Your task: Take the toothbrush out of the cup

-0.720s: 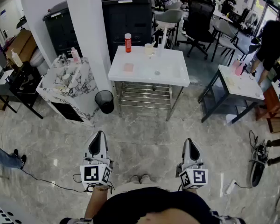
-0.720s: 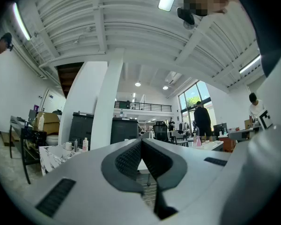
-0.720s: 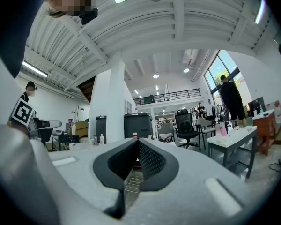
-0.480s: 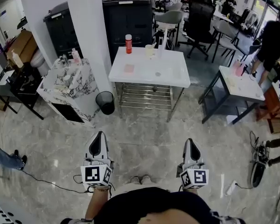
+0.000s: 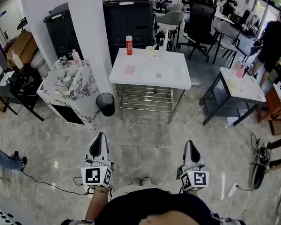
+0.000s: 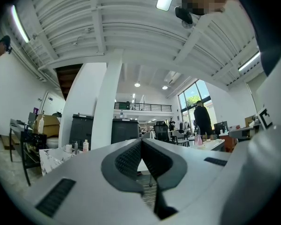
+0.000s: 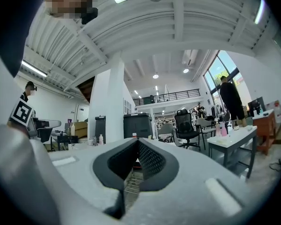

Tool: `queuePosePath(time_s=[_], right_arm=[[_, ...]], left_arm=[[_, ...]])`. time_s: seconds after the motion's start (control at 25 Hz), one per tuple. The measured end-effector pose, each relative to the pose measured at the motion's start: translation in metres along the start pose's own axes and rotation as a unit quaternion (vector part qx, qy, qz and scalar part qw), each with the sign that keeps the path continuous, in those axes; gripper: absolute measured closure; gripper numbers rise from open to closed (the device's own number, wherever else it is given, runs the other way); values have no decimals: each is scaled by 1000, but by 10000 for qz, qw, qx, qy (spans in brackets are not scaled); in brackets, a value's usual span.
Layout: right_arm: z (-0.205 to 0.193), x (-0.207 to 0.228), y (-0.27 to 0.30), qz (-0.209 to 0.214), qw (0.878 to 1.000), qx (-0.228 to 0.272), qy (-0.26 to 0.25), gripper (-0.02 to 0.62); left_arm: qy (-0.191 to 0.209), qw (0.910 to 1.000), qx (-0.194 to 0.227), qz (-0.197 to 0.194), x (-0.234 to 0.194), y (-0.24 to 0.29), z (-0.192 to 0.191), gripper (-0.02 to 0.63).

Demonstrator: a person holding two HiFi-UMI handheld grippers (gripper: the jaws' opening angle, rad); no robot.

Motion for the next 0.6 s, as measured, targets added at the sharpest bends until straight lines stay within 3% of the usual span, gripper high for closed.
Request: queuePosePath(time_s=[0.32,0.36,0.4,0.48,0.6], right_arm=[[-2,-3,4,7,10000,-26,9,592],[-3,-3,4,11,10000,-32,7,592],[-3,-2,4,15,10000,-38,-1,592],[-3,-1,5,20,10000,-51,-12,592],[-2,1,6,11,10000,-72,21,592]], left_arm=[[156,9996,134,-191,5,3,10,589],[196,9994,167,-218,8,3,12,474],[223,9993,180,-233,10,4,13,289],[224,9993,160,-268,13,9,13,144],[5,9988,125,-465,18,16,13,74]])
Point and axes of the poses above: the fingertips, and each gripper's own axes: y forward along the fingers, x to its right, z out of its top, the point moved 6 cm from there along -y, backward along the fingers, and after that the axes turned 9 degrees about -x, right-handed, at the moved point
